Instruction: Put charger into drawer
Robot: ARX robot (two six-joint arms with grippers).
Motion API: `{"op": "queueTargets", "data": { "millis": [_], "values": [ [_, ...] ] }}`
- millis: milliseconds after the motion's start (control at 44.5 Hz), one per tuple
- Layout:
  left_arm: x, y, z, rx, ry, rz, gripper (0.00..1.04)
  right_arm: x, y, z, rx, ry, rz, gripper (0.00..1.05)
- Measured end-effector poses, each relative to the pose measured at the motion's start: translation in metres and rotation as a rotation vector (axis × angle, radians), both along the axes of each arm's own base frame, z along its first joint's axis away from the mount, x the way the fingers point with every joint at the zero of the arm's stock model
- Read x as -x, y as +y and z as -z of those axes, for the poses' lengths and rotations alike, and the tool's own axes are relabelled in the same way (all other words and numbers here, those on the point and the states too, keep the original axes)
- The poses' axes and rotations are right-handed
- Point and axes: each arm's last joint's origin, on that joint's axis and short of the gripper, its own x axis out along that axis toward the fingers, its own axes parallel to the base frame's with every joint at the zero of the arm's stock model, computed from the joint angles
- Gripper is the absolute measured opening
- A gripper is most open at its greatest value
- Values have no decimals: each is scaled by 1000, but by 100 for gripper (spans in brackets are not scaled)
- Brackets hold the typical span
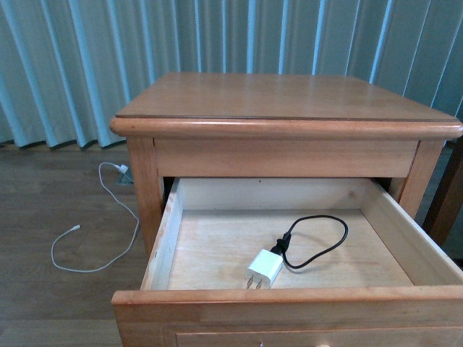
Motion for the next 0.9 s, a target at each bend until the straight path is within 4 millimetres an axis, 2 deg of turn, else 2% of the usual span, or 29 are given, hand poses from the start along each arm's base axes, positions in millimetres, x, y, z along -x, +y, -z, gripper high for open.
{"op": "queueTargets", "data": {
  "millis": [292, 674, 899],
  "values": [
    [0, 0, 0, 0, 0, 0, 99, -35, 26, 7, 39, -4, -21, 96],
    [0, 0, 0, 0, 0, 0, 99, -85, 42, 17, 141, -61, -2, 96],
    [0, 0, 0, 0, 0, 0, 99, -128, 51, 25, 200, -125, 19, 96]
  ]
}}
